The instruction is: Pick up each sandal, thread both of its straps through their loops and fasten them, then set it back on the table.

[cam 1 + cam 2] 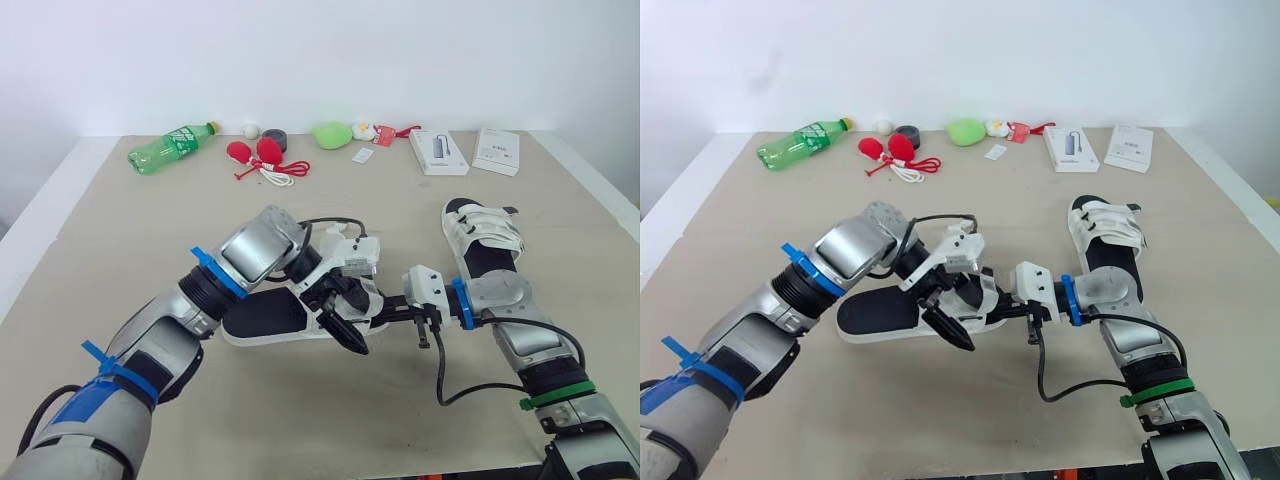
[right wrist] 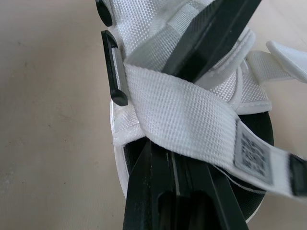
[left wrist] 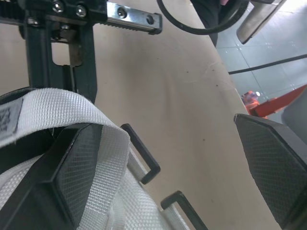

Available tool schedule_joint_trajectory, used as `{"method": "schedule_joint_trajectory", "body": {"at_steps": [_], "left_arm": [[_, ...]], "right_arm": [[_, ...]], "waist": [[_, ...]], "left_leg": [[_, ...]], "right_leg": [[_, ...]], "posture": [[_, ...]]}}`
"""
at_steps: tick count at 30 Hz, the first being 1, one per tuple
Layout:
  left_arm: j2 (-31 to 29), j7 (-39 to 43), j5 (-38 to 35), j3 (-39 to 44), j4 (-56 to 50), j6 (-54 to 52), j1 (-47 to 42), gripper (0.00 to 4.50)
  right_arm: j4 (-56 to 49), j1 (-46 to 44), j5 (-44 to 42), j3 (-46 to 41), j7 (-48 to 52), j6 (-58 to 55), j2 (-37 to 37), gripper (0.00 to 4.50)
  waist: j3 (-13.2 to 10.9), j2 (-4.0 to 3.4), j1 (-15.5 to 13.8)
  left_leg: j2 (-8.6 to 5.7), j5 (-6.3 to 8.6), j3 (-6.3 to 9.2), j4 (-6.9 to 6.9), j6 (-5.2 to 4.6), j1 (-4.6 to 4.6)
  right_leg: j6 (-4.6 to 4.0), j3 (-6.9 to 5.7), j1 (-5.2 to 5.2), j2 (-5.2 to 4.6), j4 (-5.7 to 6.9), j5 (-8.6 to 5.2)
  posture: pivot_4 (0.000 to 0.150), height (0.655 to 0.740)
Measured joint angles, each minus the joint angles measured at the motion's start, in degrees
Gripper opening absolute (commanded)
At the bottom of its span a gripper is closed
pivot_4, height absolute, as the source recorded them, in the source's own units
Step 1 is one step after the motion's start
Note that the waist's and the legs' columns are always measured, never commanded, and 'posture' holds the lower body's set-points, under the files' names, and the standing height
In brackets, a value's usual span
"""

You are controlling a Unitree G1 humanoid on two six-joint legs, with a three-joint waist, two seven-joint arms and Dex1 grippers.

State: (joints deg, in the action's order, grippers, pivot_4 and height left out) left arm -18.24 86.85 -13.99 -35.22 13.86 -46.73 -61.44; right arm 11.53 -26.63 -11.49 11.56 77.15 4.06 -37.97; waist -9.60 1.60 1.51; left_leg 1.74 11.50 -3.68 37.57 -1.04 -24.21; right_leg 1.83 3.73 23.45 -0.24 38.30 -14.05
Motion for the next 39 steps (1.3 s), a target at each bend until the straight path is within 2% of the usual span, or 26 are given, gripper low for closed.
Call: {"method": "schedule_joint_trajectory", "body": {"at_steps": [3,6,10,12,13,15,23,28,34,37,39], "left_arm": [[0.76,-1.22,0.02,0.25,0.85,0.0,0.0,4.48],[2.23,-3.55,0.05,1.28,3.23,0.36,0.0,3.7],[3.63,-6.39,0.54,2.48,5.88,1.3,0.0,1.95],[3.63,-6.64,0.61,2.49,5.93,1.65,0.0,1.24],[3.61,-6.81,0.62,2.51,5.93,1.78,0.0,0.61],[3.59,-7.57,0.65,2.72,5.93,1.9,0.03,0.07],[2.97,-8.96,2.04,4.03,5.65,9.16,1.99,0.07],[-0.48,-9.48,6.32,4.2,3.02,27.43,4.39,0.07],[-8.02,-16.66,17.17,6.39,7.12,69.04,4.64,0.07],[-9.99,-25.76,24.22,8.64,12.91,89.32,4.02,0.07],[-11.57,-35.13,33.28,10.45,16.62,104.17,2.51,0.07]], "right_arm": [[0.0,0.02,0.0,0.0,0.02,0.01,-0.05,0.0],[-0.02,0.02,0.01,0.0,0.0,0.07,-0.17,0.0],[-0.02,0.02,0.01,0.02,0.07,0.18,-0.23,0.0],[-0.02,0.01,0.01,0.02,0.1,0.22,-0.23,0.0],[-0.02,0.01,0.01,0.02,0.12,0.26,-0.23,0.0],[-0.01,0.01,0.01,0.02,0.14,0.29,-0.23,0.0],[0.0,-0.01,0.02,0.05,0.16,0.34,-0.23,0.0],[0.04,-0.11,0.04,0.15,0.18,0.51,-0.24,0.0],[0.22,-0.19,0.18,0.16,0.27,0.92,-0.51,0.0],[0.63,-0.45,0.34,0.16,0.35,1.28,-0.62,0.0],[0.96,-0.75,0.47,0.29,0.42,1.65,-0.6,0.0]], "waist": [[0.0,0.0,0.0],[0.0,0.0,-0.01],[0.0,0.0,-0.03],[0.0,0.0,-0.03],[0.0,0.0,-0.03],[0.0,0.0,-0.03],[0.0,0.0,-0.03],[0.0,0.0,-0.02],[0.0,0.0,-0.07],[0.0,0.01,-0.11],[-0.05,0.09,-0.09]], "left_leg": [[-0.01,0.0,0.0,0.0,0.0,0.0],[-0.03,0.0,-0.01,0.0,0.0,0.0],[-0.03,0.0,-0.01,0.0,0.0,0.0],[-0.02,0.0,0.0,0.0,0.0,-0.01],[-0.02,0.0,0.0,0.0,0.0,-0.01],[-0.03,0.0,0.0,-0.01,0.0,-0.01],[-0.02,0.0,-0.01,-0.01,0.0,0.0],[-0.01,0.0,-0.02,-0.04,0.0,0.01],[-0.02,0.0,-0.1,-0.06,0.0,0.0],[-0.08,0.0,-0.19,-0.06,-0.01,0.01],[-0.08,0.0,-0.28,-0.06,-0.02,0.01]], "right_leg": [[0.01,0.0,-0.01,-0.01,0.0,0.0],[0.01,0.01,-0.01,-0.02,0.0,0.0],[0.04,0.01,0.0,-0.02,-0.01,0.02],[0.04,0.0,0.0,-0.02,-0.01,0.01],[0.04,0.0,0.0,-0.02,-0.01,0.01],[0.04,0.0,0.0,-0.02,-0.01,0.01],[0.04,0.01,0.0,-0.04,-0.01,0.01],[-0.13,0.03,0.0,-0.09,-0.02,0.07],[-0.55,0.18,-0.02,-0.44,-0.12,0.16],[-0.49,0.13,-0.03,-0.62,-0.15,0.22],[-0.32,0.12,-0.03,-0.69,-0.2,0.4]], "posture": [[0.15,0.74],[0.15,0.74],[0.15,0.74],[0.15,0.74],[0.15,0.74],[0.15,0.74],[0.15,0.74],[0.15,0.74],[0.15,0.74],[0.15,0.74],[0.15,0.74]]}}
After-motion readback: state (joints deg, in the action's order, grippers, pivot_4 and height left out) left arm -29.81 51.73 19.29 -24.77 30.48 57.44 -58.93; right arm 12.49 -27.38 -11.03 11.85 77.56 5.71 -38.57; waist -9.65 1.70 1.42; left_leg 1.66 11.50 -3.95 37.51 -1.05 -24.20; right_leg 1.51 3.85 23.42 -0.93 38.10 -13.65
